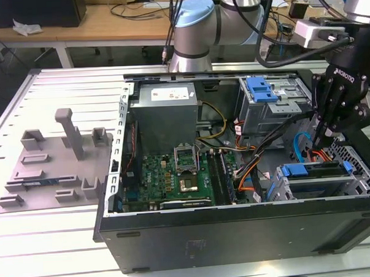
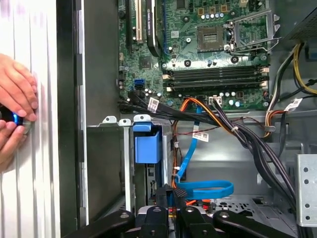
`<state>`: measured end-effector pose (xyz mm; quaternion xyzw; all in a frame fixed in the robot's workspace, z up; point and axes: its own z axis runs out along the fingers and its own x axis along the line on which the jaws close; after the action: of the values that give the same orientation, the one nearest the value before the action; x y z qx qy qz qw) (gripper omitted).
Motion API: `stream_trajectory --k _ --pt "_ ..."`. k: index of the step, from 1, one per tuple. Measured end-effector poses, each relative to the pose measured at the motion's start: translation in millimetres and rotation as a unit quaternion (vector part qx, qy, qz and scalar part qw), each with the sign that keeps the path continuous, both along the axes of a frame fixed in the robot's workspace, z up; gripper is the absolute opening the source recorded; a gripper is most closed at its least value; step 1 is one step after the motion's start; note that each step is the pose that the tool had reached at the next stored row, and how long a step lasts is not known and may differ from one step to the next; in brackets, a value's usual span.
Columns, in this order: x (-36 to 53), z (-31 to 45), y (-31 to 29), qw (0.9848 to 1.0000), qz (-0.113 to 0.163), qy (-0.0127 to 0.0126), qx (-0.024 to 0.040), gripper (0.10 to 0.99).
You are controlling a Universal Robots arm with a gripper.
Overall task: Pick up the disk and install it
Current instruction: 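Insert the second disk wire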
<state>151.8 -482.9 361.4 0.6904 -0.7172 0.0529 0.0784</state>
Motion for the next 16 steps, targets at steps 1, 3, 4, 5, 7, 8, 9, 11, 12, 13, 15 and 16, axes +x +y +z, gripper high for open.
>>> stream_trajectory --k 1,3,4,5,7,8,9,11,12,13,15,16 --pt "0.0 -0.1 -1.6 1.0000 0.000 0.0000 0.0038 0.161" --pt "0.2 0.1 -5.4 0.9999 0.000 0.0000 0.0114 0.161" --pt "0.2 0.0 -7.0 0.9999 0.000 -0.0001 0.0145 0.161" --pt "0.3 0.0 -8.8 0.9998 0.000 -0.0001 0.0184 0.161" --pt "0.5 0.0 -12.7 0.9997 0.000 -0.0001 0.0262 0.161" --pt "0.6 0.0 -14.4 0.9995 0.000 -0.0001 0.0303 0.161" --pt "0.8 0.0 -17.3 0.9993 -0.001 -0.0001 0.0382 0.161" --pt "1.1 -0.1 -22.3 0.9985 -0.001 -0.0007 0.0556 0.161" --pt "1.3 -0.1 -24.9 0.9980 -0.001 -0.0011 0.0639 0.161" --pt "1.3 -0.2 -27.2 0.9976 -0.001 -0.0014 0.0685 0.161" --pt "1.3 -0.6 -30.8 0.9972 -0.001 -0.0032 0.0753 0.161" --pt "1.3 -0.9 -32.0 0.9970 -0.001 -0.0060 0.0773 0.161"
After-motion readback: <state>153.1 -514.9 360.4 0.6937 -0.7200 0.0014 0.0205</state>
